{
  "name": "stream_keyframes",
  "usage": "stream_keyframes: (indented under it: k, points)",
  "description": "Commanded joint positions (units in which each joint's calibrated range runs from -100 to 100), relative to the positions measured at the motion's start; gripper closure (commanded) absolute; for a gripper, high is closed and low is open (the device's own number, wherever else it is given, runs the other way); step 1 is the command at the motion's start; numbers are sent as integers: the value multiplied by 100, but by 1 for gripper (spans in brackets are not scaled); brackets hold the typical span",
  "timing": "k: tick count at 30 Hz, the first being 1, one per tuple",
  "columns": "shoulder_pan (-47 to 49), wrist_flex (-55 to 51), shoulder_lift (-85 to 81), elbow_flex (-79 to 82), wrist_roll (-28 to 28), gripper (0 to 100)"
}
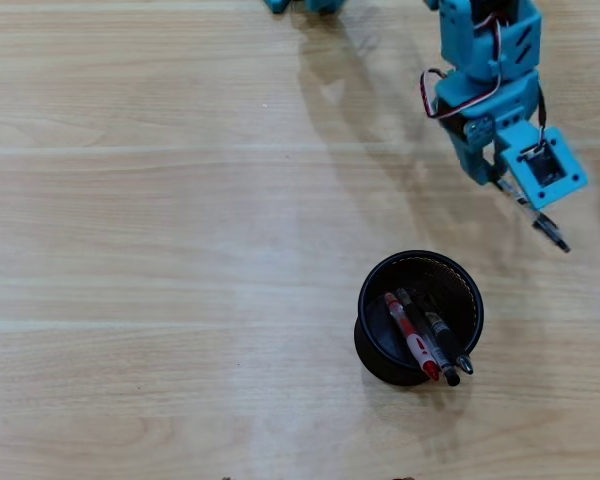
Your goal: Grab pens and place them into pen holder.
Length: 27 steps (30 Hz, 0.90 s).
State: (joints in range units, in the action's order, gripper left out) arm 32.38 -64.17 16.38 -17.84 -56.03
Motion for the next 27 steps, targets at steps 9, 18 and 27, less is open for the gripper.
stream_keyframes:
  k: [9, 18, 27]
  points:
    - [-1576, 2786, -497, -1263, 51, 98]
    - [-1818, 5828, -497, 1100, 9, 98]
    - [-1641, 5897, -497, 2250, 9, 98]
